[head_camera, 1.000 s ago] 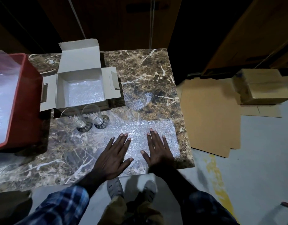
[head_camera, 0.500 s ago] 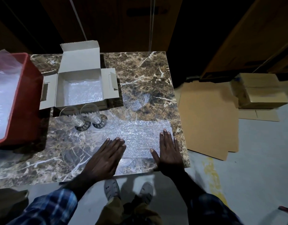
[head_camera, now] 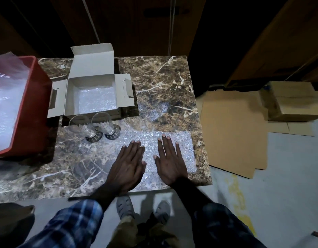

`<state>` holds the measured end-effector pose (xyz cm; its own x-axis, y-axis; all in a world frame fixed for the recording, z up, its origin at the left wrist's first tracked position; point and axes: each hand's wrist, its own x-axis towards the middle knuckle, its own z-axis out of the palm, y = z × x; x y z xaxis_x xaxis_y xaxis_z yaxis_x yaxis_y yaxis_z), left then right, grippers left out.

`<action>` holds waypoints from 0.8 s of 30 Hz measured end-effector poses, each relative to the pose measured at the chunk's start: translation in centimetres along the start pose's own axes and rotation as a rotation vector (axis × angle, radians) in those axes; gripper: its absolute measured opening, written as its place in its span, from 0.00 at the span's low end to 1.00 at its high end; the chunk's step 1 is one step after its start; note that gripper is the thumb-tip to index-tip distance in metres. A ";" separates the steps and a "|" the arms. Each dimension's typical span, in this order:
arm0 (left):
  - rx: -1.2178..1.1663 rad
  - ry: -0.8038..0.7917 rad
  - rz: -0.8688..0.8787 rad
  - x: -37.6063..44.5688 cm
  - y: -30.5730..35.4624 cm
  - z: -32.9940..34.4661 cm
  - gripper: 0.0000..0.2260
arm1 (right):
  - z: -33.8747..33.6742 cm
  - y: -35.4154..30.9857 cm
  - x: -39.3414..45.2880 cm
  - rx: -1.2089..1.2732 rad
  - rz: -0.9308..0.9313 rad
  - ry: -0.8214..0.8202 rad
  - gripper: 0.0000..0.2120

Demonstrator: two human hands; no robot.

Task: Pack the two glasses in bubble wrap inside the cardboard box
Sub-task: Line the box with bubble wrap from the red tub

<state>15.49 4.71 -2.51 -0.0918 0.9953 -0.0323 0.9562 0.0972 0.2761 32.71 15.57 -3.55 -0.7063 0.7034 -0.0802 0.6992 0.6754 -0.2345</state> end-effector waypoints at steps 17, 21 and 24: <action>0.106 -0.098 -0.063 -1.7 -4.0 -0.1 0.32 | -1.4 6.2 -2.7 0.017 0.218 -0.008 0.39; 0.091 -0.073 0.017 -0.9 -1.5 -0.5 0.31 | -1.4 2.7 -1.2 0.049 0.039 -0.030 0.35; 0.091 -0.067 0.033 0.2 0.2 0.3 0.30 | -0.2 0.7 -0.6 0.039 -0.041 -0.041 0.31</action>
<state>15.74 4.90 -2.75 -0.0438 0.9950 -0.0898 0.9800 0.0603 0.1899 33.64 15.64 -3.50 -0.7390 0.6648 -0.1092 0.6650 0.6939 -0.2762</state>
